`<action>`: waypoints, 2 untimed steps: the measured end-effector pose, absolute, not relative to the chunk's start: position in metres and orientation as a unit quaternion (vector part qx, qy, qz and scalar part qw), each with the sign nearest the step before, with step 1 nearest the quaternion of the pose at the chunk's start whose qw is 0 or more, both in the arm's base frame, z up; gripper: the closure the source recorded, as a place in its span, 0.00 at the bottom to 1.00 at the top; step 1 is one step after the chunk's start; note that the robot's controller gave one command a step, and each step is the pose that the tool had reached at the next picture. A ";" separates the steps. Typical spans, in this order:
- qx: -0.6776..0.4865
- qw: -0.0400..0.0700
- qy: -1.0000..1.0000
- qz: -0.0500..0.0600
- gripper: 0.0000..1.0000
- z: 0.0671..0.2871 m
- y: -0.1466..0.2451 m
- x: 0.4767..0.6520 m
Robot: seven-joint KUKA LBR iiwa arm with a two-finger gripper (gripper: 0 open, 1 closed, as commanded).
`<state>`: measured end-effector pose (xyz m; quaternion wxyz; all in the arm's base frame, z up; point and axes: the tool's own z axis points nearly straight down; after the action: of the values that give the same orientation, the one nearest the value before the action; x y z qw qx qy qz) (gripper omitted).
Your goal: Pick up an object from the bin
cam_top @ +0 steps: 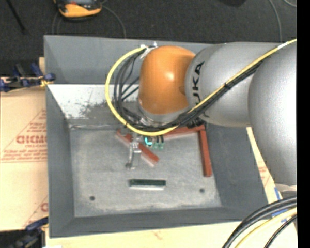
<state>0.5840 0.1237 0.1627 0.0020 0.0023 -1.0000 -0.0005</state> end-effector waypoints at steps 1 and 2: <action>0.001 -0.002 -1.000 -0.001 0.00 0.167 0.123 0.586; 0.029 -0.004 -1.000 -0.001 0.00 0.156 0.111 0.583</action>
Offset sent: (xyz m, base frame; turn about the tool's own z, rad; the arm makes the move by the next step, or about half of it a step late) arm -0.0212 -0.0935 -0.0766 -0.2924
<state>0.5828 0.1115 0.1561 -0.0044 0.0293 -0.9996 -0.0013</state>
